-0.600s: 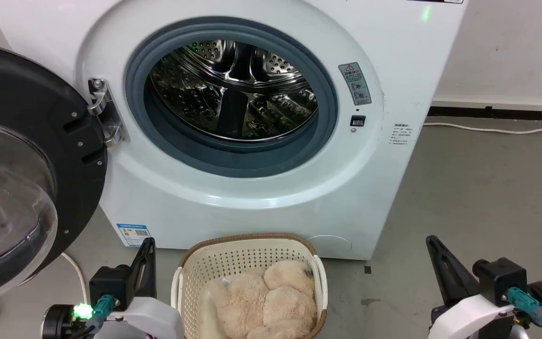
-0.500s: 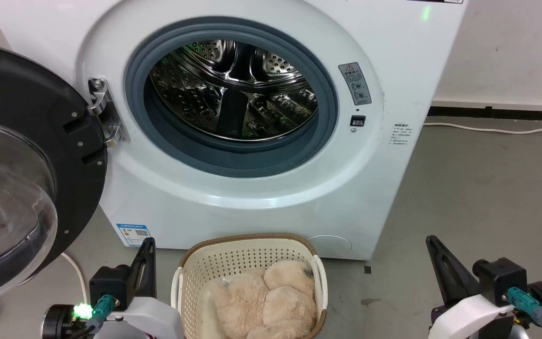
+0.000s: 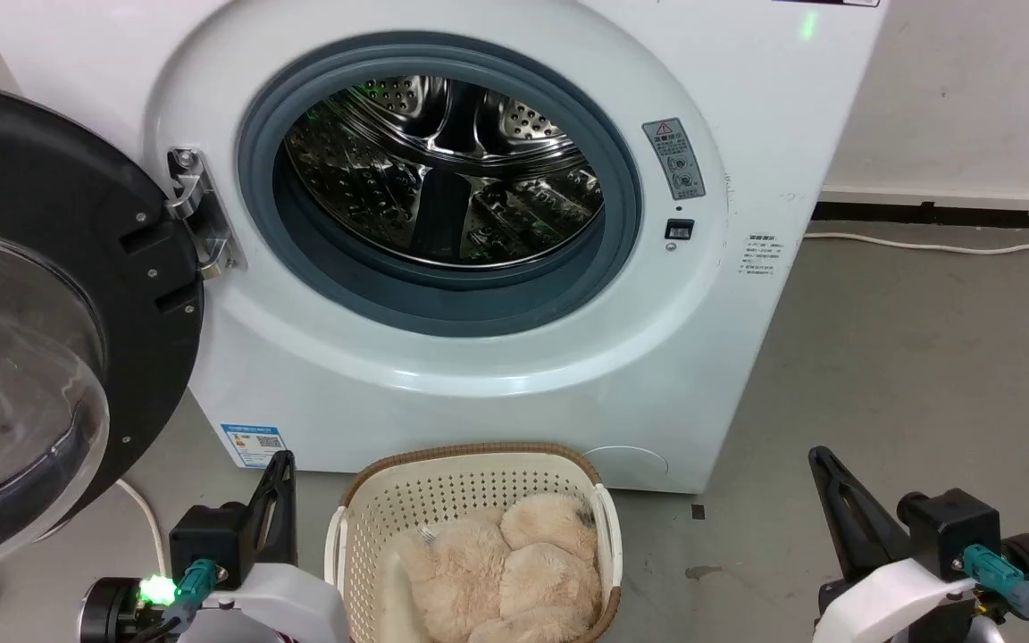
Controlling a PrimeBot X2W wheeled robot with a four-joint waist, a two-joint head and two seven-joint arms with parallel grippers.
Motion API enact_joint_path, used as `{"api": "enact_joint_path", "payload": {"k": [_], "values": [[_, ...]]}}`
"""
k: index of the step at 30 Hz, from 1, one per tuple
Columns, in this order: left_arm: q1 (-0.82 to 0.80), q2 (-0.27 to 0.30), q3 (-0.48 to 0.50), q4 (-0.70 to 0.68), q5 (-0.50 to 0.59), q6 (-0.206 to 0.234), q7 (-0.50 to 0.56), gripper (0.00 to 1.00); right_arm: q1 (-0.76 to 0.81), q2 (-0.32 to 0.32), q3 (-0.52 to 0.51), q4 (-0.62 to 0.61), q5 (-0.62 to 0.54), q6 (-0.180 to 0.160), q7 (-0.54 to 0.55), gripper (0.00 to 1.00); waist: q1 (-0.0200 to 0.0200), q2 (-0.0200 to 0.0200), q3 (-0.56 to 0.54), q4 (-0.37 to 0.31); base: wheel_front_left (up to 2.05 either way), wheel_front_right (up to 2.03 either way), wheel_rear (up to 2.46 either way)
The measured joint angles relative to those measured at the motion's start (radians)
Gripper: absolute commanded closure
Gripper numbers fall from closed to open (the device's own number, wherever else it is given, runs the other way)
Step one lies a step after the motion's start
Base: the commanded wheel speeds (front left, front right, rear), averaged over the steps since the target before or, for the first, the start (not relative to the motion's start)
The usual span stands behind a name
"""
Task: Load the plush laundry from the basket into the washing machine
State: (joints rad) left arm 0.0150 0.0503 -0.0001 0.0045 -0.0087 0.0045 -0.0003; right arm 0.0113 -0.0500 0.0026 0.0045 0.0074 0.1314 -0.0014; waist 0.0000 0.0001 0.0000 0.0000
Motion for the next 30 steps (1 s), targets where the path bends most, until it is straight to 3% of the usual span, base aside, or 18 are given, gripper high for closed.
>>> {"api": "enact_joint_path", "payload": {"k": [30], "values": [[0.0,0.0,0.0,0.0,0.0,0.0,0.0,1.0,0.0,0.0,0.0,0.0,0.0,0.0,0.0,1.0,0.0,0.0,0.0,0.0,0.0,0.0,0.0]]}}
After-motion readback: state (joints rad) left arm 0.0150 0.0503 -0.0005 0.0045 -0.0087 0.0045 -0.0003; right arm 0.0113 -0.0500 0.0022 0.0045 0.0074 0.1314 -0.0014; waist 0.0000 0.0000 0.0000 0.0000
